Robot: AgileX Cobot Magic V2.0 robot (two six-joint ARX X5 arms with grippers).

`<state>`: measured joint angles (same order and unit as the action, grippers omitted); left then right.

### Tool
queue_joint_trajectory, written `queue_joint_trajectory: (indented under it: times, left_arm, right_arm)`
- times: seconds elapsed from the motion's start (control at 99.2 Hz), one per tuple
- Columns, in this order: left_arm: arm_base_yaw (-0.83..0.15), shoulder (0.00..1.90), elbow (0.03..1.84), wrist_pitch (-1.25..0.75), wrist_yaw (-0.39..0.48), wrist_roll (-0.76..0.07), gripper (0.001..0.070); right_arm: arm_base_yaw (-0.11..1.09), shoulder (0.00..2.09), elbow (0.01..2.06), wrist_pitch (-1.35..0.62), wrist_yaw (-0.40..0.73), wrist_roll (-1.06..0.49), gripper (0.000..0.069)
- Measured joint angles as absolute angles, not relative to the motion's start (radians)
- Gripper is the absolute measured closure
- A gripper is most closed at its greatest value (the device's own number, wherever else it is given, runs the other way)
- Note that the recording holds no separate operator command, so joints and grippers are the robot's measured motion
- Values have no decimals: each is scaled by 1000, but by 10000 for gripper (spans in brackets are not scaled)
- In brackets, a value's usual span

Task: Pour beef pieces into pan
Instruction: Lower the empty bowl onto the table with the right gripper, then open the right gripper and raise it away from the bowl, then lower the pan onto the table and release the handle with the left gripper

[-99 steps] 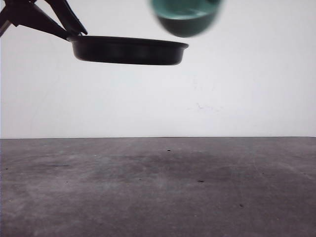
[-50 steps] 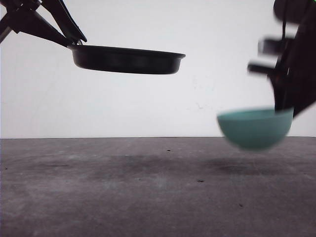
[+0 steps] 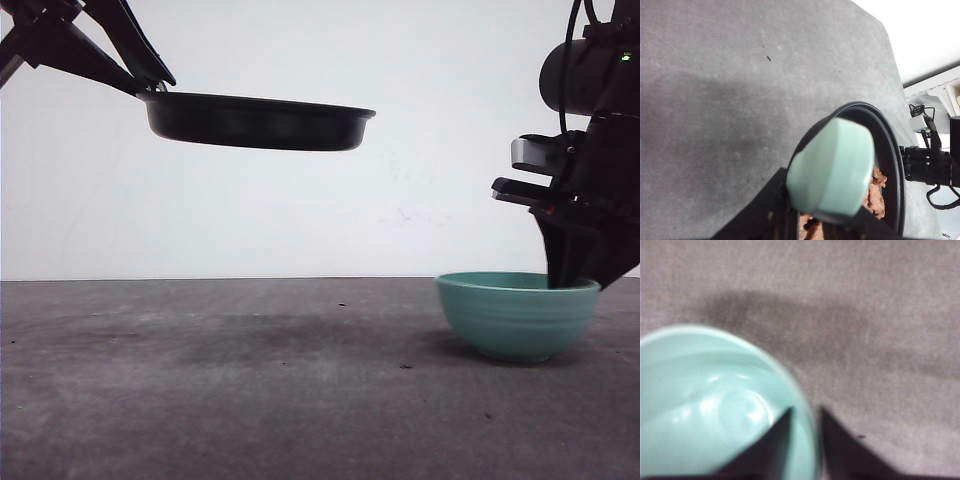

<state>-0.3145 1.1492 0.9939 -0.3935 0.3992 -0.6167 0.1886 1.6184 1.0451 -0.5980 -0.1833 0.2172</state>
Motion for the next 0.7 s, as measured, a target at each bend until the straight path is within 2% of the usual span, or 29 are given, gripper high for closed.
queue_joint_trajectory:
  times: [0.081,0.151,0.343,0.363,0.393,0.464,0.504,0.575,0.696]
  left_arm:
    - [-315,1149,994,-393,399,-617,654]
    - [-315,1149,994,-393,399,-617,654]
    - [-311,1166,994,-349,400,-595,654]
    - [-309,1171,994,-338,402,-594,654]
    - [-305,1182,994,-321,403,-592,654]
    - [-290,1221,994,-281,413,-591,654]
    - [-279,1249,994,-261,422,-591,654]
    - [-262,1308,994,-233,443,-591,654]
    - [-239,1427,994,-217,464,-591,654]
  right_arm:
    - [179,1613,1045,-599,-184,224,378]
    - [170,1586,1045,-590,-184,235,316]
    - [142,1386,1122,-587,-187,243,280]
    - [142,1358,1135,-586,-189,244,288]
    - [145,1306,1155,-585,-204,245,337]
    - [168,1195,1177,-585,-224,243,532]
    - [188,1133,1182,-586,-232,242,598]
    - [227,1038,1183,-599,-234,242,650]
    - [284,919,1183,-693,-236,242,675]
